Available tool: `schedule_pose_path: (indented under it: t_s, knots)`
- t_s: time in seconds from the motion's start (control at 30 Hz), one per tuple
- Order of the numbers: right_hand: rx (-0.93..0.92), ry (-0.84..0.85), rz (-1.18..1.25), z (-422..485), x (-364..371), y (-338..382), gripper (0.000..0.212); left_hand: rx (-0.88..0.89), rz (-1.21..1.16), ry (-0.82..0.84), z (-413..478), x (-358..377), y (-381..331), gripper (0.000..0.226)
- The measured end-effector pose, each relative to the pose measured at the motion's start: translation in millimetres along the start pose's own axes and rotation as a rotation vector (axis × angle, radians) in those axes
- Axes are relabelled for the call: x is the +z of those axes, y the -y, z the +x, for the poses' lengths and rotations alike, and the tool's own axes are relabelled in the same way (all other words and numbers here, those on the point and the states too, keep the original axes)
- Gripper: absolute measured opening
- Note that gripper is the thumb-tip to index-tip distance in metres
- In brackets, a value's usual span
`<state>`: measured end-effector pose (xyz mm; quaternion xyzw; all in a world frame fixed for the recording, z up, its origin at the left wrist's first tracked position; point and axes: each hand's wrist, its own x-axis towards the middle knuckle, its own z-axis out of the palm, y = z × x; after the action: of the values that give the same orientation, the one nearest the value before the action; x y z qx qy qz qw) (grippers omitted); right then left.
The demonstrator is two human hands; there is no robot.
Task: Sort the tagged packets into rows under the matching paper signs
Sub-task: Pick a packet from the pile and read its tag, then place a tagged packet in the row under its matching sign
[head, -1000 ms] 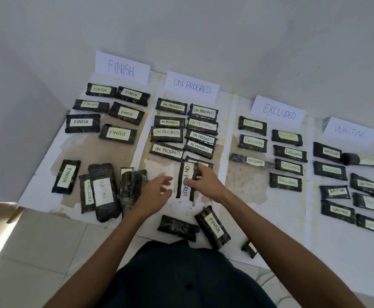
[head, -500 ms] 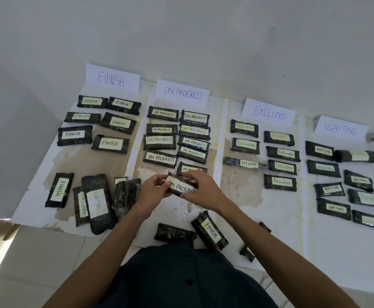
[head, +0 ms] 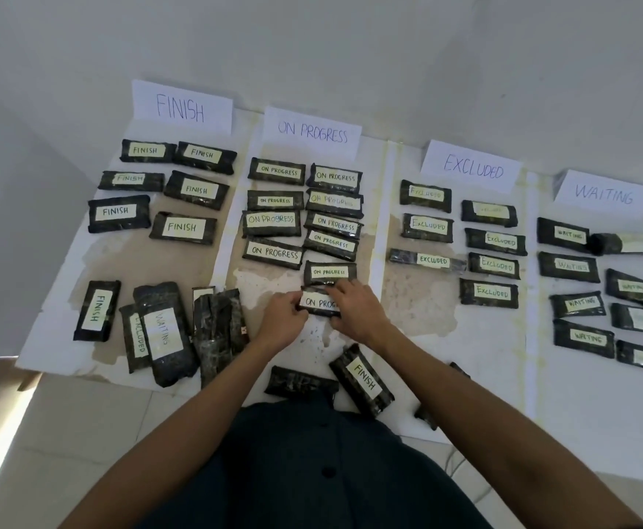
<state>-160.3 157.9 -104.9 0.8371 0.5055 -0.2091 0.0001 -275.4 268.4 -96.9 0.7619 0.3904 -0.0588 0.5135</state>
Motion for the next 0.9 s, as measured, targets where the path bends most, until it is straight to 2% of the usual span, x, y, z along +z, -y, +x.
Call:
schedule_pose_path:
  t_s: [0.13, 0.23, 0.33, 0.5, 0.7, 0.9]
  knots:
    - [-0.006, -0.037, 0.022, -4, 5, -4, 0.059, -0.034, 0.106, 0.002, 2, 2, 7, 0.044]
    - [0.031, -0.075, 0.103, -18, 4, -4, 0.058, 0.035, 0.170, -0.025, -5, 4, 15, 0.045]
    - [0.123, 0.009, 0.118, -46, 6, 4, 0.060, 0.115, 0.248, -0.033, -18, 8, 23, 0.042]
    - [0.268, 0.166, 0.035, -101, 37, 19, 0.081, 0.219, 0.354, -0.002, -45, 23, 40, 0.044]
    - [0.169, 0.112, 0.046, -112, 50, 18, 0.080, 0.226, 0.367, -0.057, -71, 26, 35, 0.042]
    - [0.029, -0.036, 0.140, -79, 15, 20, 0.074, 0.274, 0.348, -0.264, -80, -1, 30, 0.039]
